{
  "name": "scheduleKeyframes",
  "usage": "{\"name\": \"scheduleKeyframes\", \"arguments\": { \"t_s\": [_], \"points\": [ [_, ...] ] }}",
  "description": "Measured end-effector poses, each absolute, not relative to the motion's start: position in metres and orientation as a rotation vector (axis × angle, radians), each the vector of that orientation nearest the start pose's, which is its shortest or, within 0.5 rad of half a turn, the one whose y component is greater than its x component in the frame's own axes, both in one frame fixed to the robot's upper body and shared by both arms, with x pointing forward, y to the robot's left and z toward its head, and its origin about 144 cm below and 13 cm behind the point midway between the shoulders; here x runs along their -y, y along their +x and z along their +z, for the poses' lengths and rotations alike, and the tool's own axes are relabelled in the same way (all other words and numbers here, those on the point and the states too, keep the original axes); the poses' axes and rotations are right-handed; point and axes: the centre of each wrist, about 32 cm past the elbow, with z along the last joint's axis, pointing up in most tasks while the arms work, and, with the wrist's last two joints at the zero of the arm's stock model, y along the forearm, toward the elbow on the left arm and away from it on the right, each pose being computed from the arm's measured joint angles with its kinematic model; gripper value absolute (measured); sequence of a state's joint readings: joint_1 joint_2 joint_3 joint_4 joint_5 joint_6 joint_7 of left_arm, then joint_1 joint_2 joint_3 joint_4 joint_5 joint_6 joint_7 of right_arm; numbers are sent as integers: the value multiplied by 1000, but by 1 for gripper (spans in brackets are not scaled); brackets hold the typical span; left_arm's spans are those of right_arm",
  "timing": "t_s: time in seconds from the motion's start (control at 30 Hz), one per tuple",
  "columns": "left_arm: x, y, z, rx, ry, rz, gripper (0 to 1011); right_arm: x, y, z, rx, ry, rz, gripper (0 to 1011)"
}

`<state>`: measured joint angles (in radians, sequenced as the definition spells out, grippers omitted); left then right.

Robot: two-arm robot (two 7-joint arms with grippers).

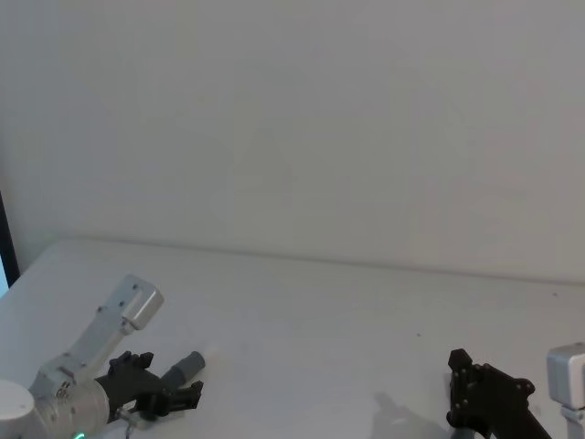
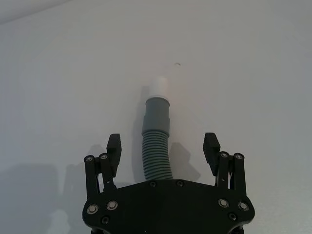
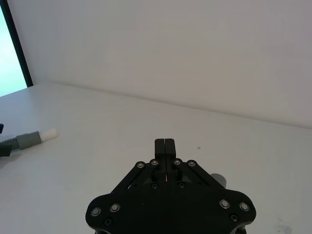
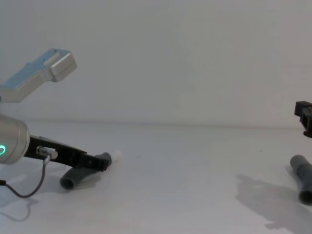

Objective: Use both hands to pick up one end of the pipe from the table, align the ends, and insert them.

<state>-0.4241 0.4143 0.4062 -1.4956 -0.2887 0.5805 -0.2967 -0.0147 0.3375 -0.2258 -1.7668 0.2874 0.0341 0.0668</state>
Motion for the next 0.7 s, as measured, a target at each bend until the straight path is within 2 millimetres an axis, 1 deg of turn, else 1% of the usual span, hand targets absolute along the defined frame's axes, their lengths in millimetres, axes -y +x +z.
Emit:
{"name": "scheduleKeyframes", "arguments": {
  "t_s": [0.7],
  "points": [
    [-245,562,1241,-137,478,980,1002,237,443,1189,75,26,-1229,0]
  ]
}}
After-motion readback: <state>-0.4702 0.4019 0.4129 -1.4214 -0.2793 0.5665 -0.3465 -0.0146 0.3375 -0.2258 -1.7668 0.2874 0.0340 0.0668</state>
